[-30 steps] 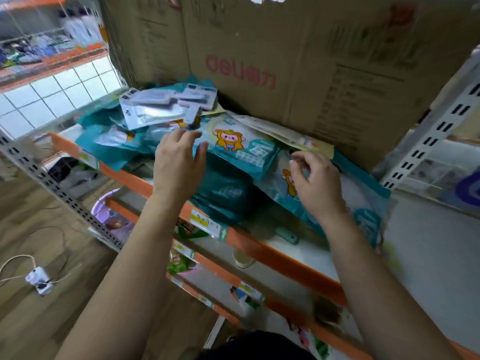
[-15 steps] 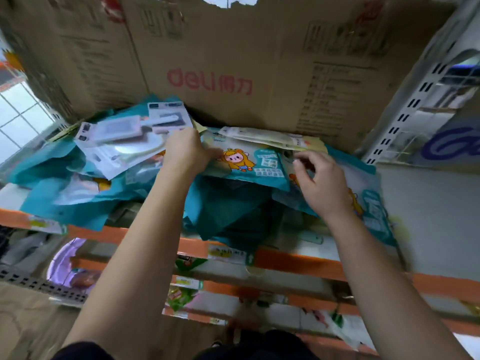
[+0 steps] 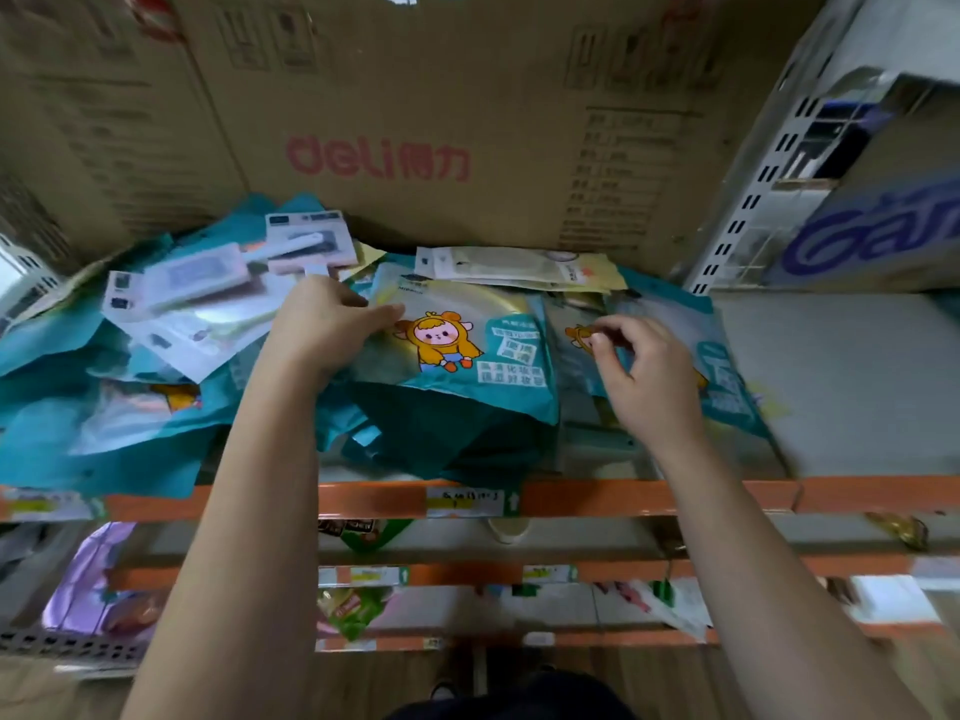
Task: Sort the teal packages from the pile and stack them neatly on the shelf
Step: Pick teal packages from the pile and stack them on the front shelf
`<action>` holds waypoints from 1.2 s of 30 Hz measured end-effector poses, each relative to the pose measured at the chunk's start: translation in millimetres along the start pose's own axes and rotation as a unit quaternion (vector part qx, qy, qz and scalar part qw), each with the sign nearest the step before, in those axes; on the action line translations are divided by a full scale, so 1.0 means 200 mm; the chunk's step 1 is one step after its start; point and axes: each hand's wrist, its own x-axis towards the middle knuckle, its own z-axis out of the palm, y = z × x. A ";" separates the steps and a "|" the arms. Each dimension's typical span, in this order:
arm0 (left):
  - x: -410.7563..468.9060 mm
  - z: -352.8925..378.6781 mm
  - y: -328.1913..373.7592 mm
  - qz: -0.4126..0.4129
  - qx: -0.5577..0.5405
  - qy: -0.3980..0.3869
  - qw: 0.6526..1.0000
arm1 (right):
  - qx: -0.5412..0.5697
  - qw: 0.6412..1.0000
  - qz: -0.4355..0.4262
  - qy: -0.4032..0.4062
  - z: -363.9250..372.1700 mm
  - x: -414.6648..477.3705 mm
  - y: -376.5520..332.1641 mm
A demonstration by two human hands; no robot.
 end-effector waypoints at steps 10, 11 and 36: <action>-0.16 -0.02 -0.03 -0.006 -0.278 -0.051 0.959 | -0.003 1.000 0.009 -0.024 -0.10 0.01 0.14; -0.18 -0.03 -0.04 0.009 -0.285 -0.044 0.957 | -0.005 1.000 0.011 -0.021 -0.11 0.02 0.17; -0.13 0.27 -0.03 0.057 -0.323 0.050 0.943 | 0.158 0.894 0.409 -0.092 -0.21 0.10 0.64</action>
